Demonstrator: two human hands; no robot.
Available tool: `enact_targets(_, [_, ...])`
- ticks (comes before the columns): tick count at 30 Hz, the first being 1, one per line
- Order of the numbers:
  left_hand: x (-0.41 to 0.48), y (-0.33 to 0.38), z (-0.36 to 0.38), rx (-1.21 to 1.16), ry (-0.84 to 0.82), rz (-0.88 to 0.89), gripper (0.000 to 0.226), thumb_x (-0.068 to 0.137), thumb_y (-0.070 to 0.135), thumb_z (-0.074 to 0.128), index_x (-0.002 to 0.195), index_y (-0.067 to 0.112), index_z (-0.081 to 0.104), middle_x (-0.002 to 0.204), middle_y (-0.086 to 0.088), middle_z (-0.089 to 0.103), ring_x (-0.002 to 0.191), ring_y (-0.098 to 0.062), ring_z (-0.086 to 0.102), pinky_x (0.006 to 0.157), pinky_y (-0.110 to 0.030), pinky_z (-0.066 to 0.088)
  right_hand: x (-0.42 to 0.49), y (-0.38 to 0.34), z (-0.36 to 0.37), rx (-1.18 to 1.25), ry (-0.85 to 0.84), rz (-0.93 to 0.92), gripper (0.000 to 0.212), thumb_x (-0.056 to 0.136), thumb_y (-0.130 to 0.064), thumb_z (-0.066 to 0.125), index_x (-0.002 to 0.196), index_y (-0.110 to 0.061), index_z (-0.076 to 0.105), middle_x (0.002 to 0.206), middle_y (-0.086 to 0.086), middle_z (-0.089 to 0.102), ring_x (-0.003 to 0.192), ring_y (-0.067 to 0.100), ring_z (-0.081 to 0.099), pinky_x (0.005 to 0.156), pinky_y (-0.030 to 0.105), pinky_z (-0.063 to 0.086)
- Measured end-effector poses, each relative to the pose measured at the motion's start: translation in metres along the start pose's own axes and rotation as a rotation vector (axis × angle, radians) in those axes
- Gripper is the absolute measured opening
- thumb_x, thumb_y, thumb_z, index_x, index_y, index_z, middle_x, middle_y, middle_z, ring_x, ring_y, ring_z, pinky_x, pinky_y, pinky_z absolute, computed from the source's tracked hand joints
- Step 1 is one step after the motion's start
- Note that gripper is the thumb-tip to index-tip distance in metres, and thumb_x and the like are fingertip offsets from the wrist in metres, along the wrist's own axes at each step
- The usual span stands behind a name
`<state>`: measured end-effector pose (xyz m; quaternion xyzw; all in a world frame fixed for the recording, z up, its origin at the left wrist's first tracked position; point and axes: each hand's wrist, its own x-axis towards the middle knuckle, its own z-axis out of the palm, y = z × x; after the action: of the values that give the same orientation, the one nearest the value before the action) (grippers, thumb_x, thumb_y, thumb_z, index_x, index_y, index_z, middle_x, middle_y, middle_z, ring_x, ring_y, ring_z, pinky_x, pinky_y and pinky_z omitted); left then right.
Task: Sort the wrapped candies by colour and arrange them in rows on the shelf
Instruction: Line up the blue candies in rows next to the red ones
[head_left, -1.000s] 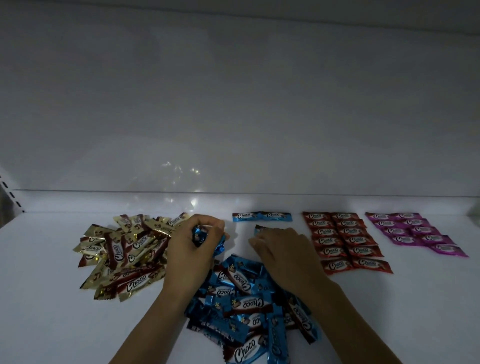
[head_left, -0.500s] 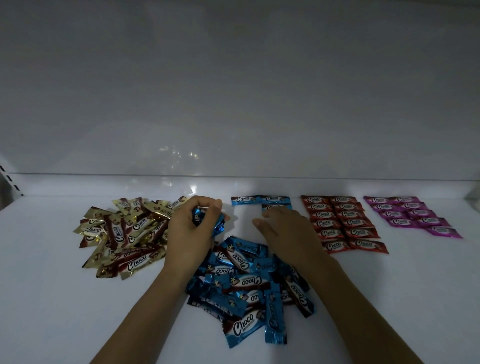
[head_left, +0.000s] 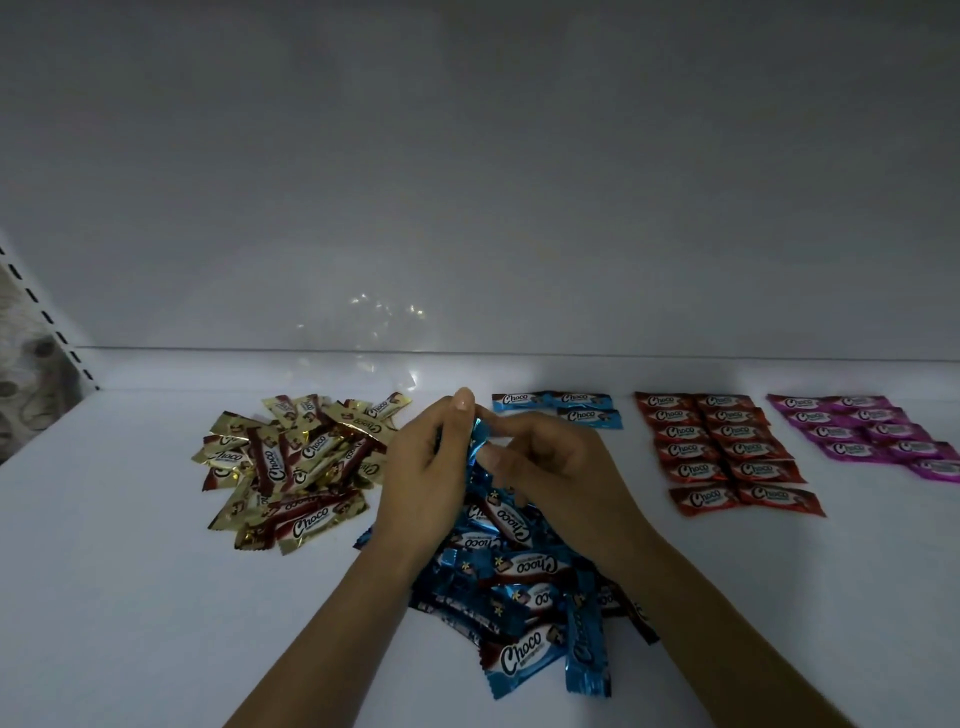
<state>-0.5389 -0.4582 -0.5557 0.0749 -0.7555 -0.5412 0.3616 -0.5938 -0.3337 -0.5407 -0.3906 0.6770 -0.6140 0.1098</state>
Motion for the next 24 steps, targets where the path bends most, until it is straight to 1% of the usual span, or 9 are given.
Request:
enact_targets(1, [-0.001, 0.0, 0.0, 0.006, -0.009, 0.007, 0.051, 0.095, 0.051, 0.032, 0.084, 0.018, 0.069, 0.071, -0.014, 0.061, 0.069, -0.029, 0.059, 0.067, -0.041, 0.048, 0.0, 0.0, 0.0, 0.015, 0.013, 0.023, 0.007, 0.084, -0.025, 0.065, 0.088, -0.022, 0.07, 0.063, -0.001, 0.063, 0.054, 0.015, 0.054, 0.056, 0.027, 0.047])
enact_targets(3, [-0.001, 0.002, 0.001, -0.007, -0.034, 0.013, 0.055, 0.096, 0.051, 0.031, 0.085, 0.013, 0.068, 0.072, -0.02, 0.061, 0.07, -0.035, 0.058, 0.067, -0.045, 0.047, 0.0, -0.001, 0.001, 0.048, 0.042, 0.09, 0.01, 0.088, -0.014, 0.064, 0.078, -0.015, 0.068, 0.063, -0.002, 0.064, 0.054, 0.011, 0.055, 0.057, 0.022, 0.047])
enact_targets(6, [-0.001, 0.006, 0.001, -0.047, -0.049, -0.031, 0.06, 0.099, 0.051, 0.033, 0.079, 0.002, 0.062, 0.069, -0.02, 0.058, 0.069, -0.036, 0.056, 0.065, -0.036, 0.047, -0.003, -0.005, 0.0, 0.134, 0.085, 0.161, 0.012, 0.09, -0.01, 0.059, 0.081, -0.009, 0.066, 0.065, 0.0, 0.067, 0.053, 0.01, 0.057, 0.055, 0.021, 0.048])
enact_targets(8, [-0.002, 0.006, 0.001, -0.082, -0.022, -0.079, 0.055, 0.099, 0.046, 0.033, 0.077, 0.006, 0.063, 0.067, -0.013, 0.062, 0.065, -0.029, 0.06, 0.059, -0.025, 0.047, -0.002, -0.007, -0.003, 0.217, 0.152, 0.2, 0.011, 0.091, -0.01, 0.057, 0.084, -0.007, 0.064, 0.066, 0.002, 0.068, 0.05, 0.011, 0.057, 0.053, 0.024, 0.048])
enact_targets(11, [0.0, 0.006, -0.001, -0.134, 0.016, -0.154, 0.045, 0.096, 0.042, 0.033, 0.082, 0.015, 0.066, 0.069, -0.009, 0.07, 0.062, -0.018, 0.068, 0.055, -0.024, 0.048, 0.0, -0.008, -0.01, 0.367, 0.282, 0.242, 0.011, 0.092, -0.009, 0.054, 0.086, -0.004, 0.062, 0.062, 0.006, 0.066, 0.043, 0.013, 0.052, 0.045, 0.023, 0.045])
enact_targets(15, [0.0, 0.016, -0.003, -0.198, -0.01, -0.225, 0.035, 0.098, 0.034, 0.039, 0.086, 0.012, 0.064, 0.063, -0.013, 0.067, 0.037, 0.0, 0.05, 0.043, -0.01, 0.037, 0.001, -0.006, -0.016, 0.419, 0.392, 0.268, 0.019, 0.094, -0.008, 0.049, 0.077, -0.003, 0.054, 0.053, 0.005, 0.057, 0.039, 0.013, 0.042, 0.04, 0.022, 0.037])
enact_targets(19, [-0.002, 0.021, -0.003, -0.252, -0.132, -0.265, 0.031, 0.08, 0.04, 0.055, 0.087, 0.012, 0.066, 0.068, -0.014, 0.07, 0.058, -0.022, 0.067, 0.055, -0.029, 0.053, 0.002, -0.004, -0.014, 0.433, 0.411, 0.287, 0.016, 0.093, -0.009, 0.052, 0.081, -0.001, 0.057, 0.06, 0.004, 0.059, 0.043, 0.013, 0.048, 0.041, 0.022, 0.038])
enact_targets(22, [-0.003, 0.018, -0.001, -0.191, -0.182, -0.211, 0.018, 0.084, 0.027, 0.06, 0.079, 0.011, 0.066, 0.069, -0.012, 0.071, 0.055, -0.013, 0.066, 0.054, -0.019, 0.05, 0.003, -0.006, -0.015, 0.495, 0.422, 0.313, 0.014, 0.094, -0.011, 0.051, 0.09, -0.001, 0.061, 0.066, 0.005, 0.067, 0.046, 0.015, 0.058, 0.043, 0.023, 0.045])
enact_targets(24, [-0.002, 0.014, -0.001, -0.141, -0.165, -0.18, 0.017, 0.091, 0.018, 0.058, 0.079, 0.008, 0.065, 0.069, -0.009, 0.072, 0.058, -0.015, 0.067, 0.057, -0.021, 0.052, 0.003, -0.008, -0.016, 0.476, 0.395, 0.332, 0.013, 0.093, -0.013, 0.054, 0.09, -0.003, 0.062, 0.07, 0.007, 0.07, 0.048, 0.017, 0.06, 0.044, 0.023, 0.047])
